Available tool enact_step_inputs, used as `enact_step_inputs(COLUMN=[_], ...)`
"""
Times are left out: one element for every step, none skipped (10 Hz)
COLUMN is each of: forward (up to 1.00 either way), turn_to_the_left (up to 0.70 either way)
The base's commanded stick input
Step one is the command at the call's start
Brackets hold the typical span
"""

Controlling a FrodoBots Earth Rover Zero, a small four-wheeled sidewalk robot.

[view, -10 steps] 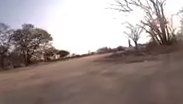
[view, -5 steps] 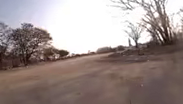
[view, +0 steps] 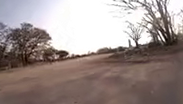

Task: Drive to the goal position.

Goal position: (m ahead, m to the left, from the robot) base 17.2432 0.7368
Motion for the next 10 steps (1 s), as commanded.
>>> enact_step_inputs(forward=[0.69,0.69,0.69,0.69,0.69,0.69,0.69,0.69,0.69,0.69], turn_to_the_left=[0.00,0.00,0.00,0.00,0.00,0.00,0.00,0.00,0.00,0.00])
